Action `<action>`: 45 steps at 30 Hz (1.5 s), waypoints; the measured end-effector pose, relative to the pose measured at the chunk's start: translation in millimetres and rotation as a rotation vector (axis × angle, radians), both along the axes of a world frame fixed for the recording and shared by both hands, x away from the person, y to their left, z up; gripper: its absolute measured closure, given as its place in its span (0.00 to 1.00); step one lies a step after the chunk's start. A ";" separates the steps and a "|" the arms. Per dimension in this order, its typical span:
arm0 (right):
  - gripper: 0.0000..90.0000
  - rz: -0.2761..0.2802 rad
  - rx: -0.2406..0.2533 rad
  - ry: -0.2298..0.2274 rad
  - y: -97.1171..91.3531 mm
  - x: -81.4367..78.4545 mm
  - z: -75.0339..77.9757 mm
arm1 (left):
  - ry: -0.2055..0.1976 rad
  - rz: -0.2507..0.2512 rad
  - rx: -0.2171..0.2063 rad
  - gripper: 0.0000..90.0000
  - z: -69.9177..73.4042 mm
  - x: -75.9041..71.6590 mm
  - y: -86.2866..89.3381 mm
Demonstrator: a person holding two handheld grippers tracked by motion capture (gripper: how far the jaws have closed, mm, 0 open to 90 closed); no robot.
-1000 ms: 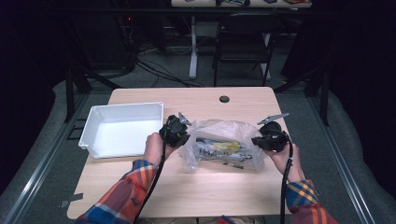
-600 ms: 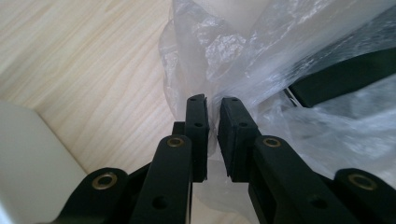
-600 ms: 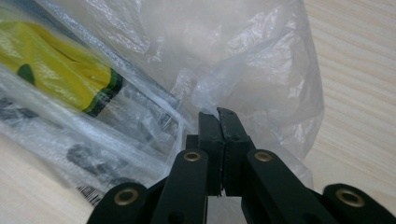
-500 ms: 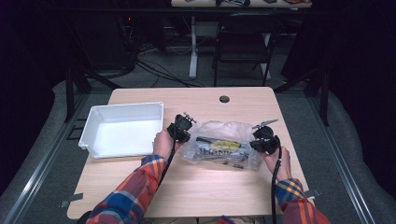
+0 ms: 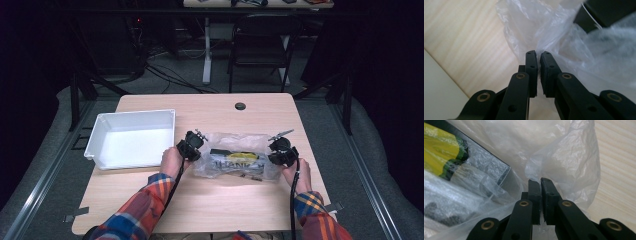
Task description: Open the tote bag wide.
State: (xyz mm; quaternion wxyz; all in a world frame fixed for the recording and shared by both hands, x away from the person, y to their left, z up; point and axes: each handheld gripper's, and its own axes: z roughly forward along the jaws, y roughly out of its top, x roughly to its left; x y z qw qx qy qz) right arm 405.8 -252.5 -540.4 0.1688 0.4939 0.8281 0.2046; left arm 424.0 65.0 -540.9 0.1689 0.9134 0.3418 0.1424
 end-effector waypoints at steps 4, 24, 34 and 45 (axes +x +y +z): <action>0.93 0.008 0.015 0.007 3.5 1.0 -1.0 | -0.003 -0.015 -0.012 0.94 -0.4 -17.4 8.3; 0.46 0.124 0.164 -0.153 -8.6 -50.9 83.8 | 0.050 -0.020 -0.152 0.92 0.7 -21.5 18.2; 0.53 0.340 0.041 -0.036 56.1 -53.6 39.8 | 0.073 -0.024 -0.187 0.91 -0.2 -20.7 20.1; 1.00 0.288 -0.080 -0.066 47.4 -52.8 22.6 | 0.081 -0.024 -0.184 0.92 -1.3 -20.6 19.8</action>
